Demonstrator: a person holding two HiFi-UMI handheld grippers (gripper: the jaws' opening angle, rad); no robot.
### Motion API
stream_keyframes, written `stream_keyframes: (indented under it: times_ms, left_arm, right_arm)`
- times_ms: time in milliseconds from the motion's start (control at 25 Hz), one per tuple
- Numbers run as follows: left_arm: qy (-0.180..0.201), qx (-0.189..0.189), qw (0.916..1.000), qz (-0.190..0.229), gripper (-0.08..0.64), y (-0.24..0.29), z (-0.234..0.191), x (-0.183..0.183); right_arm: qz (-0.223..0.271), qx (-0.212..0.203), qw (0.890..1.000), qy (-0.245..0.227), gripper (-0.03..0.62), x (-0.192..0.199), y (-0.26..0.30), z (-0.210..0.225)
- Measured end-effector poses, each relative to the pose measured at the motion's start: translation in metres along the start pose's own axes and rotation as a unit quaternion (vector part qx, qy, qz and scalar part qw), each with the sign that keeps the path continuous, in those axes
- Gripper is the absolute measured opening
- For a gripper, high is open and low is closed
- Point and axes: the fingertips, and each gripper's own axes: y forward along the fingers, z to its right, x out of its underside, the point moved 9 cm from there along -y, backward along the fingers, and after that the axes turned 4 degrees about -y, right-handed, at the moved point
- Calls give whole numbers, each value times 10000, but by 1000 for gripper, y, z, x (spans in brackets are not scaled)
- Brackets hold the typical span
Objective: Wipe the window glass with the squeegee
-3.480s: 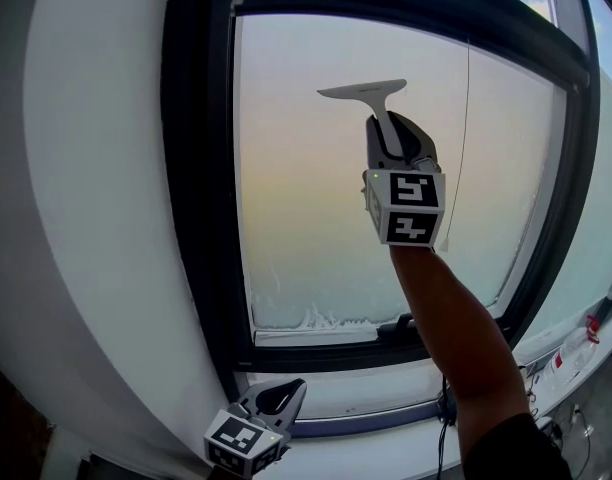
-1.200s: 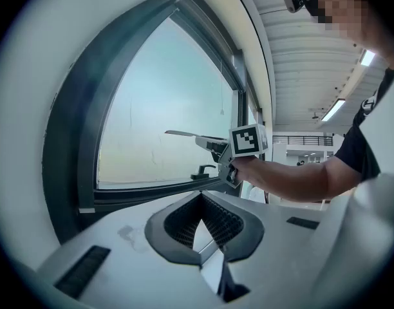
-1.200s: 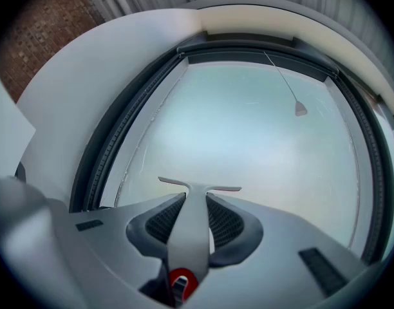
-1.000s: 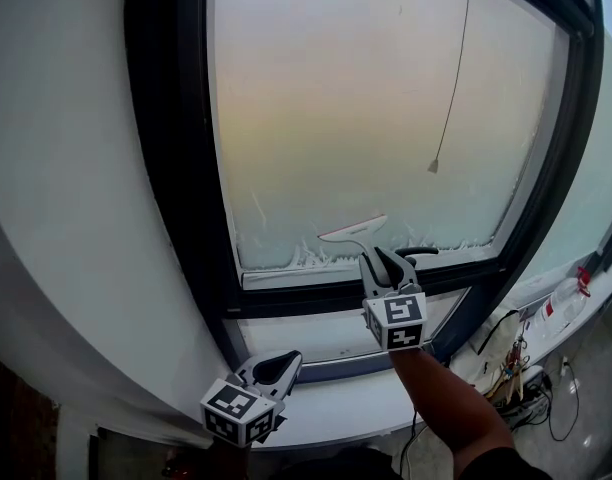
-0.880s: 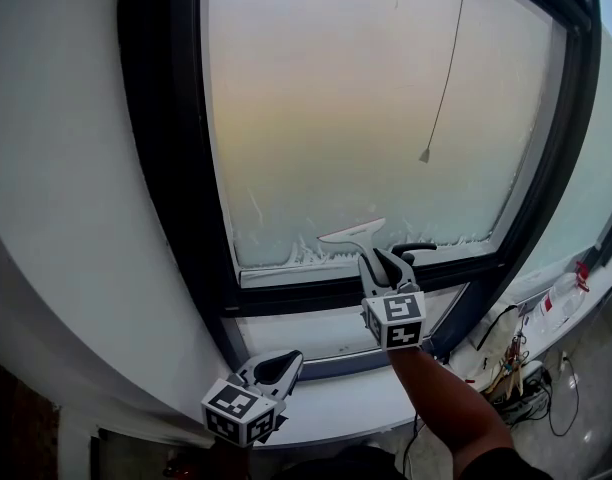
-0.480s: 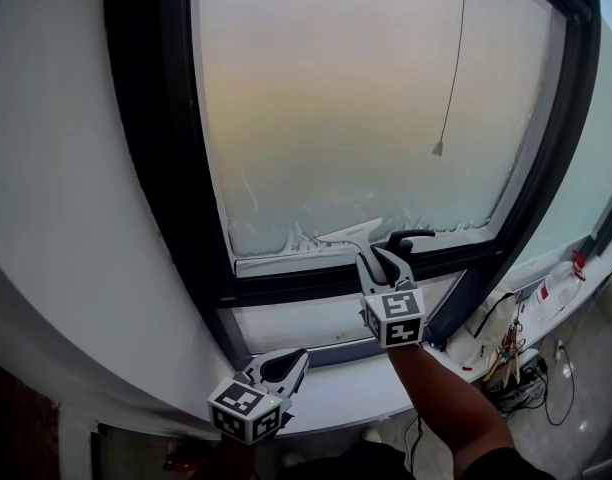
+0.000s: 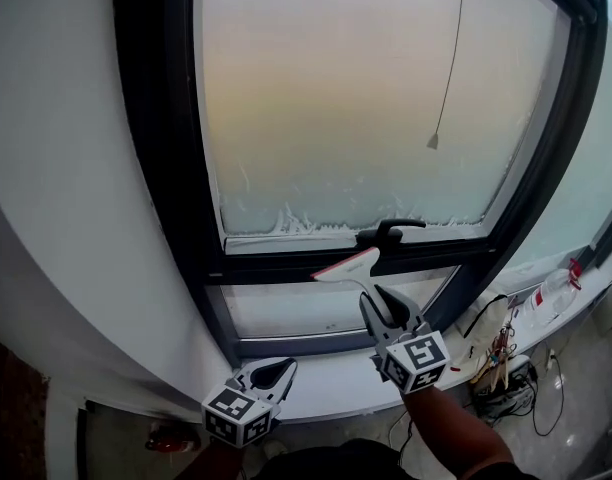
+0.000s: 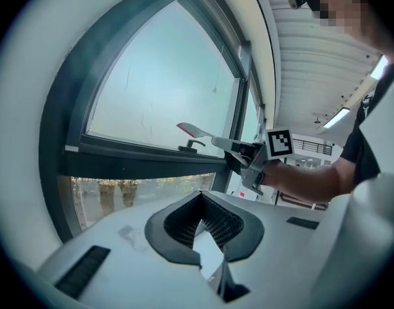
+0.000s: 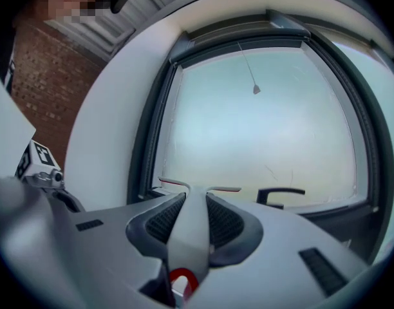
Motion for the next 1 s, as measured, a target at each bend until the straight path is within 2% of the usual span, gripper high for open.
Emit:
stream_keyframes:
  times_ms: [160,320,480,640,760,880,1000]
  left_arm:
    - [-289,-212,9994,-20,2,-4,35,38]
    - [-732,-479,9958,261,2,4,83,59]
    - [-704,-609,9954,237,0,23,138,76]
    - [-756,-770,9936,346,0,34,194,94]
    - [-760,-883,9924,396,0,34,232,111]
    - [-764,-952,9922,239,0,28,258,121]
    - [-726,-1043,9917,202,0,20,270,116]
  right_arm:
    - [-287,-405,9972,555,84,41,-79,-9]
    - [-657,-694,9902,1022,84,75,-157,0]
    - [-723,-929,9864,1150,84,93,-224,18]
    - [-562,-1210,9839,1187,84,109,-281,29]
    - [-681,-1380,9789,1346,84,121,-313,29]
    - [-593,-1382,9754,1610,84,132,-335,30]
    - [-464,-1351,9750,1703,84,132,-347,31]
